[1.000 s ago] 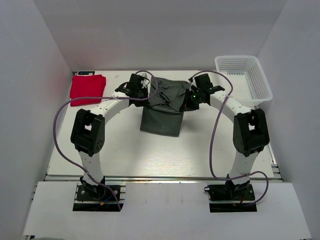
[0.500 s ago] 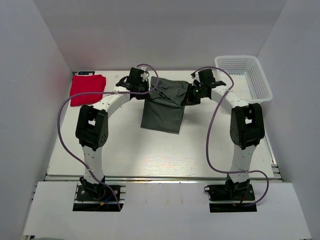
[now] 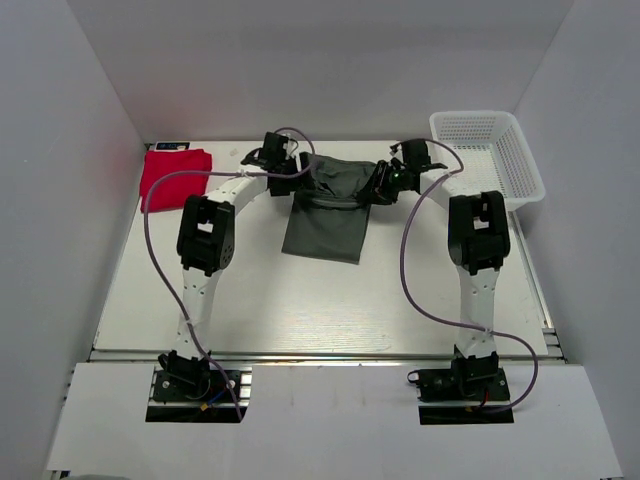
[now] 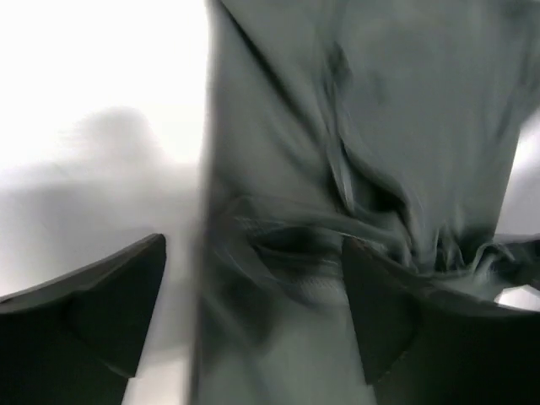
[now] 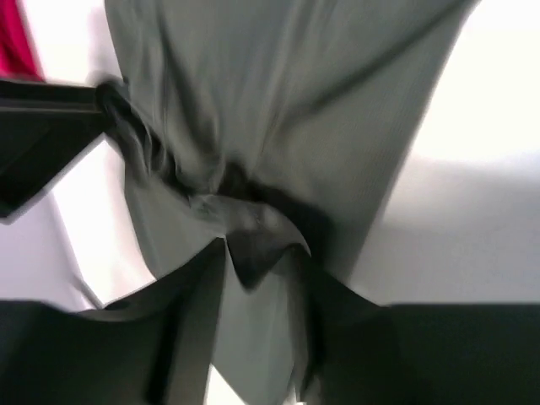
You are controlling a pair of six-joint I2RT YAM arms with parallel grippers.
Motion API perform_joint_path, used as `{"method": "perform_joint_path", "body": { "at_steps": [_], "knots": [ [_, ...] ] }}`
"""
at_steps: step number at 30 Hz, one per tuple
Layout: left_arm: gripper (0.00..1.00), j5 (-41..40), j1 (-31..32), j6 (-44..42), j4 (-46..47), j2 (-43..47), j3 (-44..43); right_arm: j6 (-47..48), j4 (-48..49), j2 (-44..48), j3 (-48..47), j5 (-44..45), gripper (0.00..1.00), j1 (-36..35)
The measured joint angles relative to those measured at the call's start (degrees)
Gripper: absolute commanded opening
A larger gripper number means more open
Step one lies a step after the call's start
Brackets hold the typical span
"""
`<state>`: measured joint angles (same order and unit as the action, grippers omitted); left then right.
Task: Fold and stack the t-shirts
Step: Fold the folded rectangular tshirt in 1/3 of the way
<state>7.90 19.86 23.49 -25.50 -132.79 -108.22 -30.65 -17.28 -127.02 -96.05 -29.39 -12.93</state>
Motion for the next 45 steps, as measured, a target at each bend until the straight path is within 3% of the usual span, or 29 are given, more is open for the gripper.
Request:
{"method": "perform_joint_path", "body": {
  "at_steps": [1, 3, 4, 10, 14, 18, 23, 27, 38, 45],
  "knots": [
    [1.0, 0.11, -0.83, 1.46, -0.61, -1.86, -2.78, -2.1, 1.86, -1.42, -1.05, -0.52, 0.62, 0.63],
    [1.0, 0.33, -3.02, 3.56, -1.62, -5.38, -9.09, -5.53, 4.33, -4.0, -3.72, -0.85, 0.69, 2.34],
    [1.0, 0.74, -4.28, 4.13, -1.16, -5.99, -10.71, -6.4, 4.37, -4.61, -5.22, -0.83, 0.83, 3.3],
    [1.0, 5.31, -9.77, 4.57, 5.01, 1.42, -1.97, -4.96, 5.4, 0.39, -6.29, 0.79, 0.9, 6.03],
    [1.0, 7.69, -8.57, 3.08, 5.27, 7.19, 3.96, 1.14, 4.92, 8.37, 0.26, 0.74, 0.9, 4.15],
    [1.0, 10.34, -6.25, 2.05, 8.48, 19.06, 21.64, 8.11, 3.93, 12.59, 5.2, 0.26, 0.9, -1.36],
    [1.0, 14.53, -4.09, 0.74, 15.74, 34.56, 42.95, 11.41, 3.8, 11.61, 7.89, -1.16, 0.9, -9.49],
    [1.0, 18.43, -3.1, -1.44, 22.47, 40.7, 52.33, 11.43, 4.72, 8.52, 7.63, -1.53, 0.9, -12.41],
    [1.0, 27.39, 2.56, -2.14, 44.39, 30.23, 56.08, 6.91, 11.96, -1.64, 2.8, -0.48, 0.9, -14.62],
    [1.0, 25.94, 4.74, -4.13, 44.24, 21.86, 52.02, 3.56, 18.91, -4.63, -0.48, 1.09, 0.9, -14.53]
  ]
}}
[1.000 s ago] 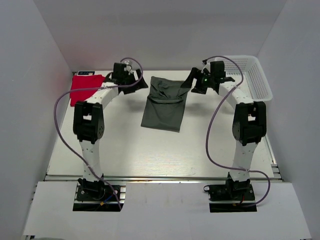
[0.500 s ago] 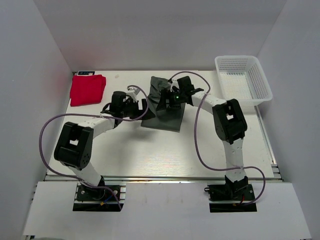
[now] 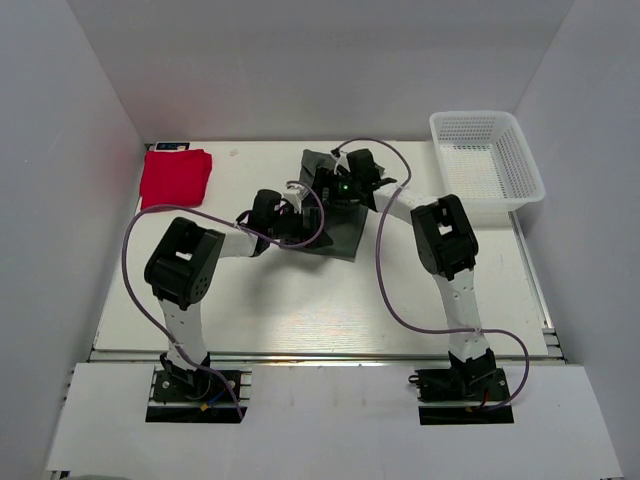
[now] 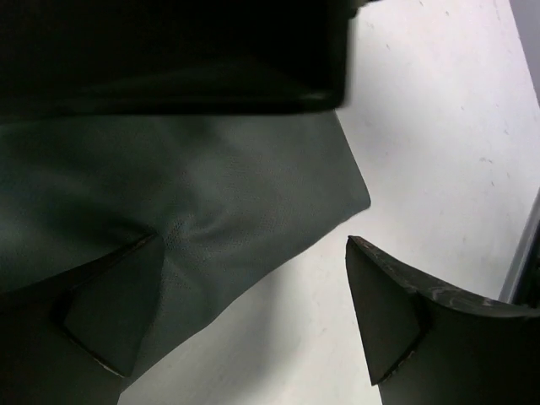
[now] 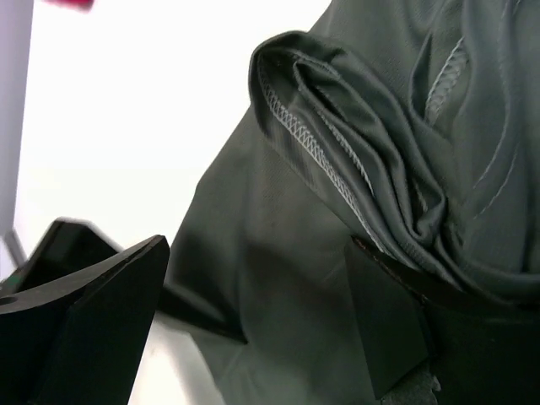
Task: Fold and stack the t-shirts
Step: Fold the folded rectangular tshirt in 1/3 of the way
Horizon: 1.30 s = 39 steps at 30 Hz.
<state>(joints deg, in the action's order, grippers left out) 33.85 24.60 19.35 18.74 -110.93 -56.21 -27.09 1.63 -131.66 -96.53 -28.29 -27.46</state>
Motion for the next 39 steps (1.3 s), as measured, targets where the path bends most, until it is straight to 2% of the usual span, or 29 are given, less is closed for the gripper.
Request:
{"method": "perform_joint_path", "body": {
  "at_steps": [5, 10, 14, 17, 19, 24, 32, 35, 39],
  "knots": [
    [1.0, -0.44, 0.02, -1.38, -0.31, -0.17, -0.5, -1.05, 1.4, -3.1, -4.02, 3.74, 0.9, 0.39],
    [1.0, -0.44, 0.02, -2.71, -0.59, 0.0, -0.31, -0.81, 2.1, -5.64, -10.1, 12.02, 0.9, 1.25],
    [1.0, -0.42, 0.31, -3.67, -0.74, 0.92, 0.7, 0.5, 3.52, -5.79, -14.56, 18.62, 0.9, 2.75],
    [1.0, -0.44, 0.52, -3.91, -2.12, 2.05, 1.31, 2.67, 3.98, -5.57, -17.49, 20.65, 0.9, 3.76],
    [1.0, -0.55, 0.76, -3.91, -4.09, 3.19, 1.42, 4.28, 3.56, -3.89, -16.17, 20.79, 0.9, 4.33],
    [1.0, -2.45, 1.46, -3.52, -10.88, 9.62, 1.31, 7.43, 0.52, 9.94, 1.68, 19.47, 0.9, 4.13],
    [1.0, -19.71, 0.48, 1.11, -23.61, 24.7, 1.44, 6.08, -2.08, 37.35, 32.17, 14.34, 0.9, 3.3],
    [1.0, -25.42, -0.55, 2.62, -27.06, 25.35, 2.4, 3.74, -2.69, 42.21, 41.05, 10.88, 0.9, 3.34],
    [0.98, -29.75, -1.42, 3.52, -30.77, 21.46, 2.49, 1.18, -4.57, 41.16, 45.31, 9.18, 0.9, 3.34]
  ]
}}
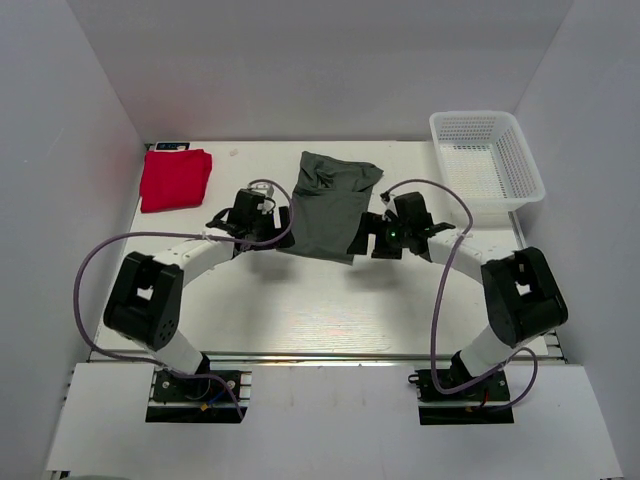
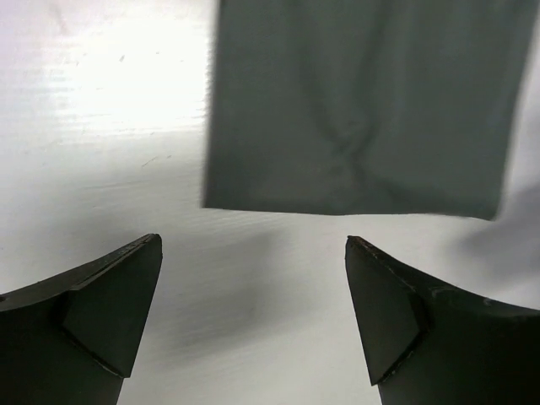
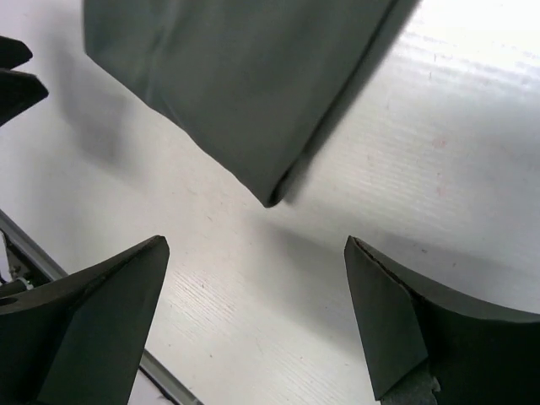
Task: Fold and stack the t-shirts
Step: Grab one side of the 2/3 rectangular tshirt with both arms
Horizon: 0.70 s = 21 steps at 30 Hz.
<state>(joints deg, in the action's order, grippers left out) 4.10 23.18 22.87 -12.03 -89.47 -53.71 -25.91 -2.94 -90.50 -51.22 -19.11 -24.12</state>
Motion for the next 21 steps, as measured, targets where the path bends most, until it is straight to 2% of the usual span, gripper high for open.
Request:
{"method": "perform_joint_path", "body": {
  "at_steps": [3, 4, 6, 10, 11, 12, 13, 14, 17, 18, 19, 20, 21],
  "knots": [
    [0.92, -0.87, -0.74, 0.37, -0.55, -4.04, 0.0, -2.75, 0.48, -2.4, 0.57, -1.33, 0.89, 0.0],
    [0.85, -0.9, -0.92, 0.39, -0.52, -5.25, 0.0, -3.85, 1.42, -3.32, 0.57, -2.03, 0.89, 0.0],
    [0.8, -1.05, -1.22, 0.63, -0.76, -7.89, -0.02, -5.99, 3.67, -5.46, 0.57, -3.67, 0.85, 0.02],
    [0.76, -0.66, -1.33, 0.52, 0.48, -9.25, -1.25, -9.94, 7.21, -9.57, 0.57, -5.55, 0.76, 0.07],
    [0.7, -0.61, -1.29, 0.5, 0.83, -9.66, -1.25, -11.06, 8.09, -10.34, 0.57, -6.38, 0.74, 0.07],
    [0.66, -0.42, -1.27, 0.57, 1.14, -9.77, -1.44, -11.91, 9.16, -10.88, 0.57, -6.88, 0.63, 0.07],
    [0.63, -0.35, -1.25, 0.48, 1.44, -10.08, -1.49, -12.35, 9.97, -11.32, 0.57, -7.32, 0.6, 0.07],
    [0.53, -0.22, -1.14, 0.33, 1.95, -10.62, -1.64, -13.0, 10.67, -11.91, 0.57, -7.96, 0.58, 0.07],
    [0.42, 0.48, -0.92, 0.07, 3.02, -12.07, -2.45, -14.53, 12.04, -13.86, 0.61, -8.83, 0.37, 0.07],
    [0.3, 1.05, -0.87, -0.13, 3.54, -12.52, -2.67, -14.86, 12.2, -14.36, 0.66, -9.16, 0.21, 0.07],
    [0.19, 1.44, -0.87, -0.07, 3.89, -12.83, -2.75, -14.95, 12.28, -14.69, 0.72, -9.4, 0.15, 0.07],
    [0.04, 1.81, -0.83, -0.04, 4.13, -13.2, -2.78, -15.78, 12.37, -14.88, 0.94, -9.57, 0.1, 0.07],
    [0.0, 2.38, -0.83, -0.02, 4.52, -13.46, -2.84, -15.52, 12.52, -14.88, 1.16, -9.68, 0.05, 0.07]
  ]
}}
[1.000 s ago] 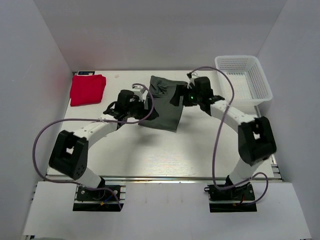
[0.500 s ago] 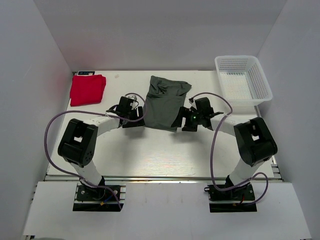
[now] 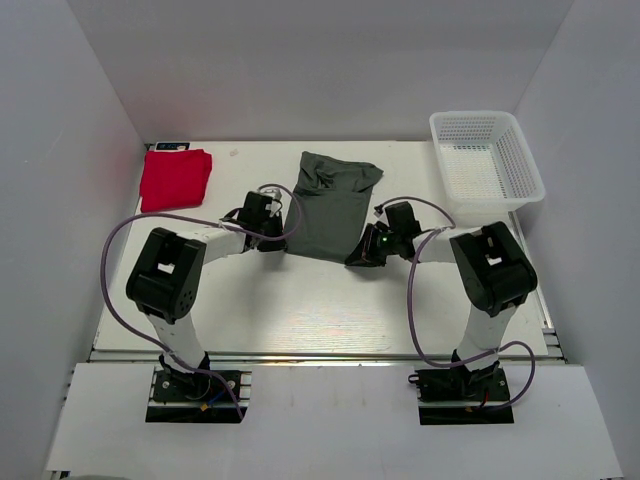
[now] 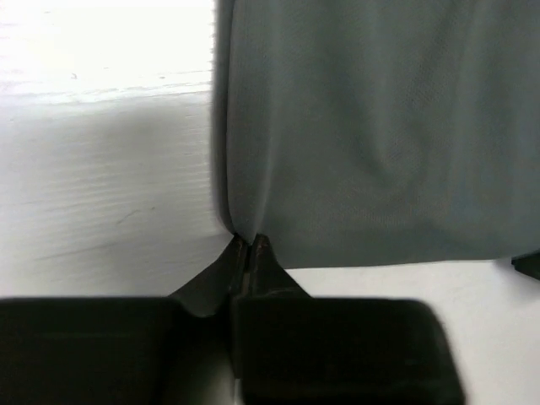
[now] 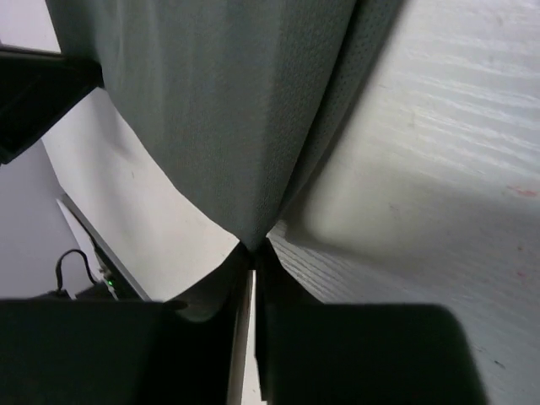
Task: Fold and stack the t-shirts
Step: Grab one side of the 2/3 rectangular tshirt with both arms
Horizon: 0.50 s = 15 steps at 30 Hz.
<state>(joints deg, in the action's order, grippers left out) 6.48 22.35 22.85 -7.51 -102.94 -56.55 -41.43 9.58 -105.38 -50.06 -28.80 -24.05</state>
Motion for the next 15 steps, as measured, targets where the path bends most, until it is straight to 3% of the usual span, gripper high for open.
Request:
{"method": "perform_joint_path", "body": {
  "at_steps": [1, 9, 15],
  "knots": [
    [0.0, 0.44, 0.0, -0.22, 0.11, -0.07, 0.02, -0.04, 0.02, 0.02, 0.2, 0.04, 0.0, 0.0],
    [0.0, 3.54, 0.22, -0.31, 2.89, 3.04, 4.76, 2.1, -1.03, 4.09, 3.26, 0.11, 0.0, 0.0],
    [0.0, 7.56, 1.14, 1.53, -0.39, 16.68, 15.69, 7.32, -8.02, 14.84, 7.67, -2.29, 0.0, -0.11]
  ]
}}
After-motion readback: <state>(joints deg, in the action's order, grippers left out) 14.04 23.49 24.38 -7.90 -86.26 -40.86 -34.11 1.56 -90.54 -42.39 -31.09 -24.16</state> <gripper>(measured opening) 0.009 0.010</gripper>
